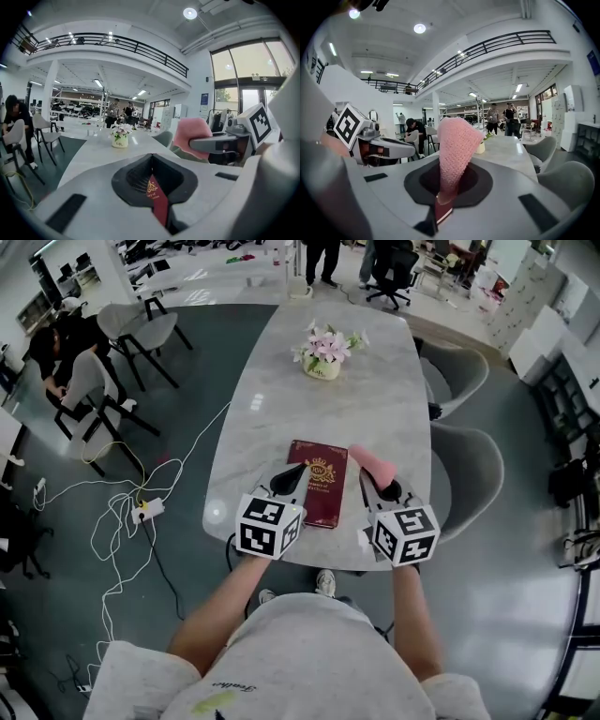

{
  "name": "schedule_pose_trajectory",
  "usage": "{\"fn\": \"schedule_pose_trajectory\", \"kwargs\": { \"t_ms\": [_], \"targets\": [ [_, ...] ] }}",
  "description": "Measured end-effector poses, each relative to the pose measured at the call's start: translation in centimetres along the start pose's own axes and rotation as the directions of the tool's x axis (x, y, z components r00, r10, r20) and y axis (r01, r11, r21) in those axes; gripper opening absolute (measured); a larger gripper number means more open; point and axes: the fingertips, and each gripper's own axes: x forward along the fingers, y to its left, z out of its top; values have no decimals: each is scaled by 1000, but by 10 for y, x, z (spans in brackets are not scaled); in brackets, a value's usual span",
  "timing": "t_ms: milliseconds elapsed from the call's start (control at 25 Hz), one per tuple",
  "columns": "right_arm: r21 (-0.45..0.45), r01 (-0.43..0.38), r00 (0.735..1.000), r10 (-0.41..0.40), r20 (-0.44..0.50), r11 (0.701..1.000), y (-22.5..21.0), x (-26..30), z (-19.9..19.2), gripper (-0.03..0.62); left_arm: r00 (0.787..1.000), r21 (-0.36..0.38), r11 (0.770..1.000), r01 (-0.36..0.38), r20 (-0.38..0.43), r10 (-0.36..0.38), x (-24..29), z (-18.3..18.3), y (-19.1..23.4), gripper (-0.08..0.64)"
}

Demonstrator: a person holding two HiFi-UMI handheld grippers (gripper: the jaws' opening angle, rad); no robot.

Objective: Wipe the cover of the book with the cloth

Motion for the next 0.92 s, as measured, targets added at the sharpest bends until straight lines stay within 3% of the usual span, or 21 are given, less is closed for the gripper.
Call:
{"fn": "schedule_pose_trajectory", "kwargs": {
  "t_ms": [920],
  "targets": [
    [34,-32,999,32,1,999,-18,10,-11,20,1000,-11,1000,-6,-31,6,21,-6,-10,8]
  ]
}}
